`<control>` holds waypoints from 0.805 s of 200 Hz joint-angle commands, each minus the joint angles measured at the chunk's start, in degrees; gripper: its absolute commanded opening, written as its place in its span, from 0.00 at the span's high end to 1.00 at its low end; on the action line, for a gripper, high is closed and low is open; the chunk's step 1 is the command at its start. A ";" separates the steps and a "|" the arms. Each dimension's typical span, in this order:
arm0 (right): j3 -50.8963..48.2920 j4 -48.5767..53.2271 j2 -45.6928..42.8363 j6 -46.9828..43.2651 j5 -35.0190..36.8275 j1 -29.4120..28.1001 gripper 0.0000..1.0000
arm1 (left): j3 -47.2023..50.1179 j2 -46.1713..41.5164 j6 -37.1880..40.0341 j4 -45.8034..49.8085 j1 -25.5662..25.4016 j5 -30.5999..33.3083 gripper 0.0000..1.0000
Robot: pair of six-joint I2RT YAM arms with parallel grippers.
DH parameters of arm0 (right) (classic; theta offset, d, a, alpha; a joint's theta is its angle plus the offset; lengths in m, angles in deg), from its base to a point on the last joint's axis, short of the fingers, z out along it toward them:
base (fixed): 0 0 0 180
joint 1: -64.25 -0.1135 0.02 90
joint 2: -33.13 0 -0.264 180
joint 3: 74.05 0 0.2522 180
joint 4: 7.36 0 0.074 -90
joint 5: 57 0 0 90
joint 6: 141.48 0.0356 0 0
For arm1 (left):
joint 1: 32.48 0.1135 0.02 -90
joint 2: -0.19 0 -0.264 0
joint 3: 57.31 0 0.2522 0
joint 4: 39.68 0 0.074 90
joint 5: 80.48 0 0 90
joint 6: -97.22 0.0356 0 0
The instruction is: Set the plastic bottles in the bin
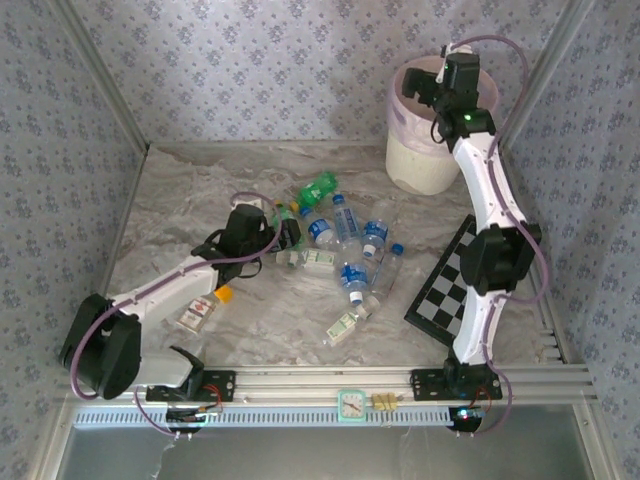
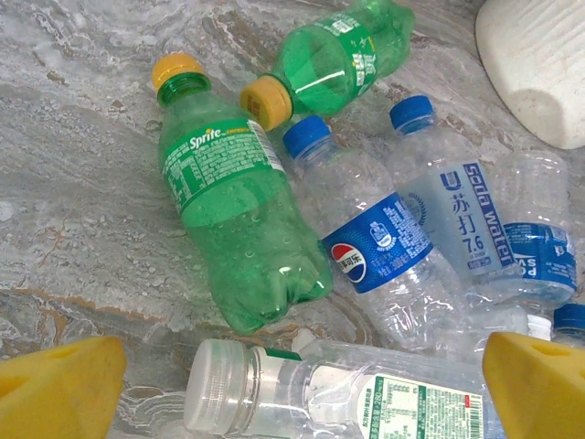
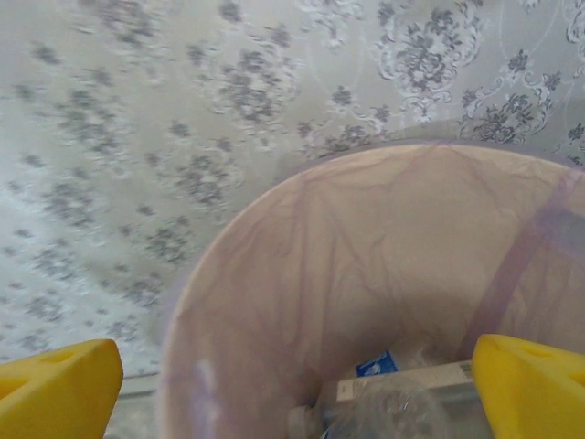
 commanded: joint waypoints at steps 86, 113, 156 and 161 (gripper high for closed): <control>-42.51 -2.25 -27.11 5.44 1.14 -14.29 0.00 | 0.06 1.23 0.26 -4.06 0.23 0.87 0.00; -51.01 0.92 -31.66 10.46 5.06 -18.20 0.00 | -0.23 1.97 0.84 -4.79 0.23 1.62 0.00; -62.56 6.26 -41.16 19.46 14.76 -23.19 0.00 | -0.15 2.38 1.68 -4.48 0.40 3.10 0.00; -63.13 7.57 -41.95 20.46 15.49 -23.52 0.00 | -0.29 2.53 1.95 -4.32 0.41 3.27 0.00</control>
